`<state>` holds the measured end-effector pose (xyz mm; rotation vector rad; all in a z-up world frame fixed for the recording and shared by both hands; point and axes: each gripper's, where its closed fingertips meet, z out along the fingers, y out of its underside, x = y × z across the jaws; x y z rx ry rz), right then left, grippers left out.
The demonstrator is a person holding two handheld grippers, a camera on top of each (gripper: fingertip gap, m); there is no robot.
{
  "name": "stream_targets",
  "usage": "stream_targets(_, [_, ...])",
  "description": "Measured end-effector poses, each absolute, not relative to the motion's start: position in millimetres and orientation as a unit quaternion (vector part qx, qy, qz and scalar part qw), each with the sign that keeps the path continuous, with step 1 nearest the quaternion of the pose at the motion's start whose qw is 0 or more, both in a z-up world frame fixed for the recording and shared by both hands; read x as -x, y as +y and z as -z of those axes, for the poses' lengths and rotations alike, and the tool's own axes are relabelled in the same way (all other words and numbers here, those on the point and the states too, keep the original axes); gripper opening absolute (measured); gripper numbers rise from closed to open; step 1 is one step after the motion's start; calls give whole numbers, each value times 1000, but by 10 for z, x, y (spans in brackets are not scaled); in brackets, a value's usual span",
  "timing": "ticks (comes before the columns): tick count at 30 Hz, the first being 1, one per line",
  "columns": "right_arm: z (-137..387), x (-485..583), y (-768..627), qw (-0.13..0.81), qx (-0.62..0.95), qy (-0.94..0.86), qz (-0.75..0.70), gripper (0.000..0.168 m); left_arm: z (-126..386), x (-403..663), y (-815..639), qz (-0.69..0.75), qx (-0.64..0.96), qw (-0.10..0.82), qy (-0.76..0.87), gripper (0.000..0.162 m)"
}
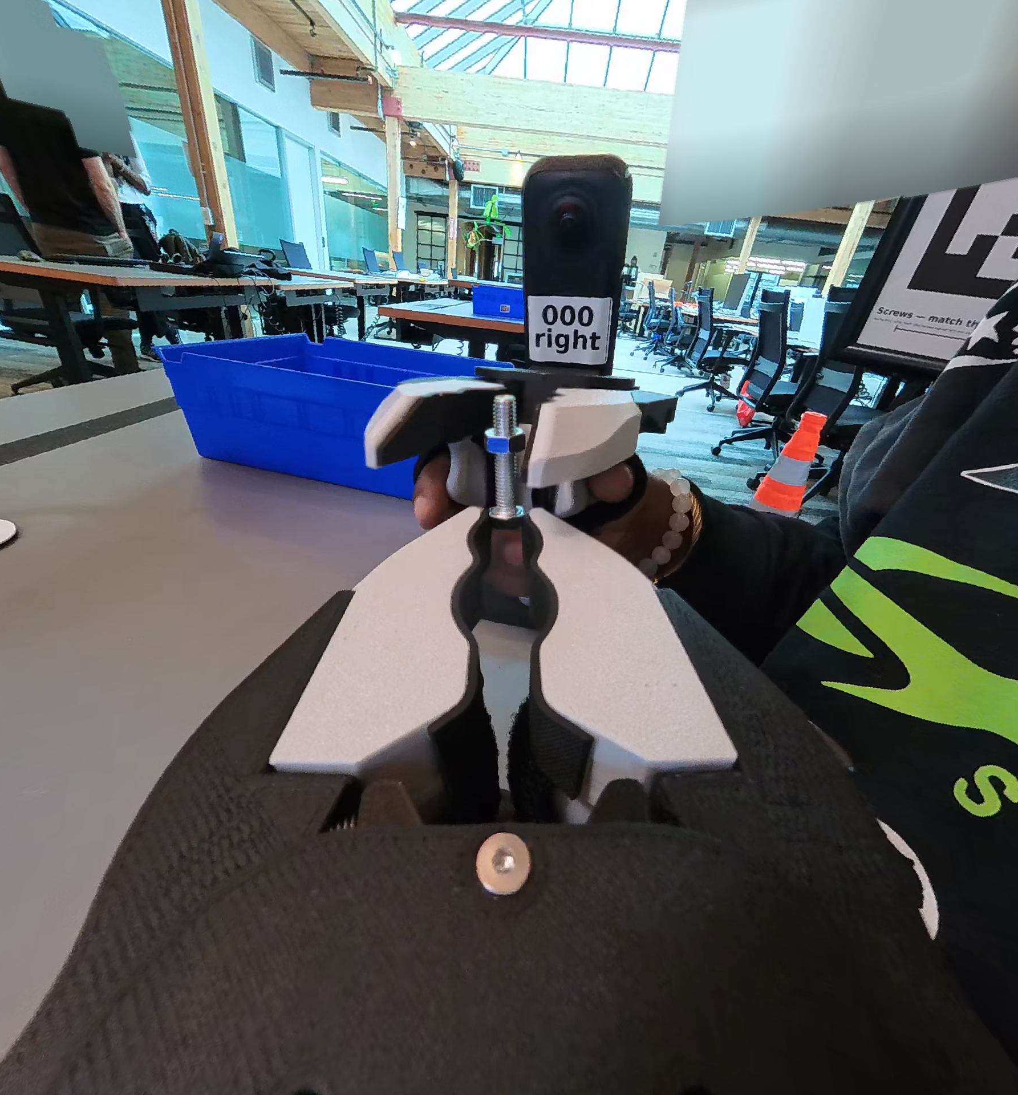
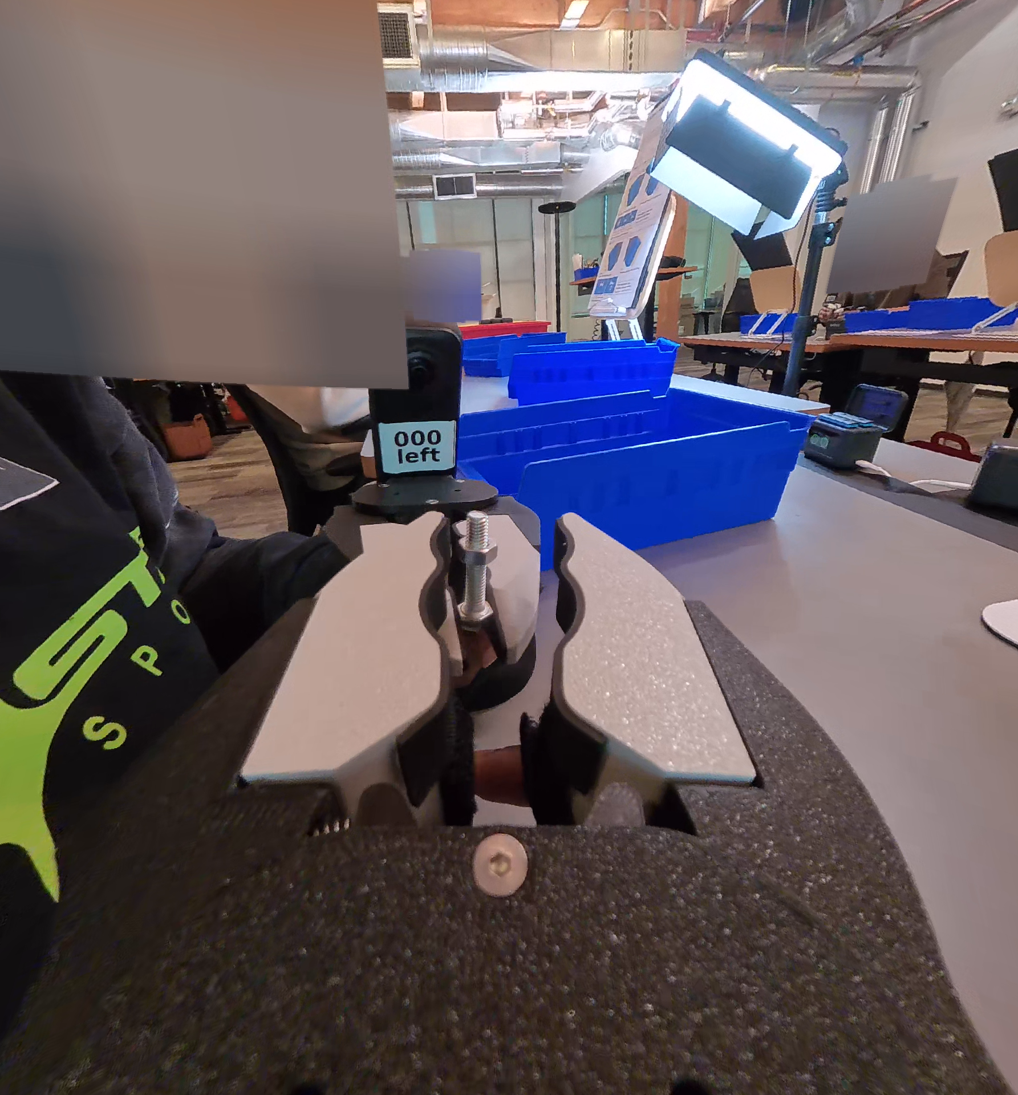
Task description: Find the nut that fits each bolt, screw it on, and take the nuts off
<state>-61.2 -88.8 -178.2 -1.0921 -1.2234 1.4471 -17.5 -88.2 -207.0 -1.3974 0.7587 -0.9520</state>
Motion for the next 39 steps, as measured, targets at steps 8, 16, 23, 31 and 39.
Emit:
stream_targets(8, [1760, 420, -800, 476, 445, -489, -580, 34, 2062, 181, -882, 414, 602, 601, 325, 10])
stream_targets(16, [1710, 242, -689, 499, 447, -468, -576, 11, 2064, 177, -887, 413, 601, 601, 327, 10])
stream_targets(23, [1736, 413, -859, 471, 432, -492, -591, 31, 2066, 178, -882, 411, 602, 602, 327, 10])
stream_targets(31, [1763, 640, -920, 459, 433, -502, -592, 35, 2076, 170, -885, 408, 603, 601, 330, 10])
stream_targets(39, [1762, 482, -822, 475, 441, -492, -581, 35, 2064, 177, -889, 411, 601, 602, 328, 10])
